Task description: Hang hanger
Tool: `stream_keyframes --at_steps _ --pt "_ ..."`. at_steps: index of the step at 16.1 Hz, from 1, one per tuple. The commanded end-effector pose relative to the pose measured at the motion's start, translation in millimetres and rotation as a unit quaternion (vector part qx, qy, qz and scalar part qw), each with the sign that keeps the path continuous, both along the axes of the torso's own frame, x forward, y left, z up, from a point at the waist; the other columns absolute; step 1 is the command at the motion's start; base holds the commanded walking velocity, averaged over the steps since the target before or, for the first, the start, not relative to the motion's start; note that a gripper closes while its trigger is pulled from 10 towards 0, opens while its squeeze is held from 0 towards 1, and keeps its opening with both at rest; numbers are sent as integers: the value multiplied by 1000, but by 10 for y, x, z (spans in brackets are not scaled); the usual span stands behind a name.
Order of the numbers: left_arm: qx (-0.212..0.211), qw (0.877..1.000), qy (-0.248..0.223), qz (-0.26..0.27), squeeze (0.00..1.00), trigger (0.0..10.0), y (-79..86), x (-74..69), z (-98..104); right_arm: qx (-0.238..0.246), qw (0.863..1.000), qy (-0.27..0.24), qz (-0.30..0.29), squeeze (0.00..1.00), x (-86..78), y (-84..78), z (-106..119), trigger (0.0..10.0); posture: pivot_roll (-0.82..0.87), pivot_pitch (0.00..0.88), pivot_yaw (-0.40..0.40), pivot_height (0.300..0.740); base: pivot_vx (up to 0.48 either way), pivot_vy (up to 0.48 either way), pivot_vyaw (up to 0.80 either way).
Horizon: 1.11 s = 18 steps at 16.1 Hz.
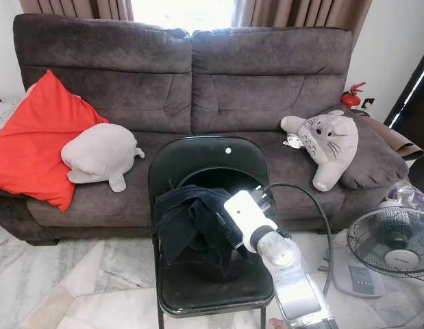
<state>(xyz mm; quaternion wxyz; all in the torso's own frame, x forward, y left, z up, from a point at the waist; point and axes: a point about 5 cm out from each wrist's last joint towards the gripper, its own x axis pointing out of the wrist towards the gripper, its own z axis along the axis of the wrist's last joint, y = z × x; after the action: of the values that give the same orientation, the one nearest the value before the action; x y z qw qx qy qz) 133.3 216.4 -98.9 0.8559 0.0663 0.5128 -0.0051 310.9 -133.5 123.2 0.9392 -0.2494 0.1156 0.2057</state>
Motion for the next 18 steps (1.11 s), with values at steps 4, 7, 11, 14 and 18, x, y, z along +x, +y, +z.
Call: stream_keyframes --at_steps 4,7,11,14,18 --pt "-1 1000 6 -4 0 10000 -11 -13 -8 -10 999 8 -34 0 13 -69 -39 10000 7 0 -32 740 0 0 0" --pt "0 1000 6 -4 0 10000 -9 -13 -8 -10 999 1 -46 0 25 -81 -23 10000 7 0 -31 740 0 0 0" --pt "0 1000 6 -6 0 10000 -9 -12 -7 3 997 -22 -72 0 19 -93 52 10000 7 0 -31 740 0 0 0" --pt "0 1000 6 -7 0 10000 -7 -12 -7 23 995 -38 -89 0 -1 -101 127 10000 1 0 -31 740 0 0 0" --pt "0 1000 6 -9 0 10000 -12 -9 -7 40 993 -24 -106 0 -48 -138 86 10000 -3 0 -33 740 0 0 0"
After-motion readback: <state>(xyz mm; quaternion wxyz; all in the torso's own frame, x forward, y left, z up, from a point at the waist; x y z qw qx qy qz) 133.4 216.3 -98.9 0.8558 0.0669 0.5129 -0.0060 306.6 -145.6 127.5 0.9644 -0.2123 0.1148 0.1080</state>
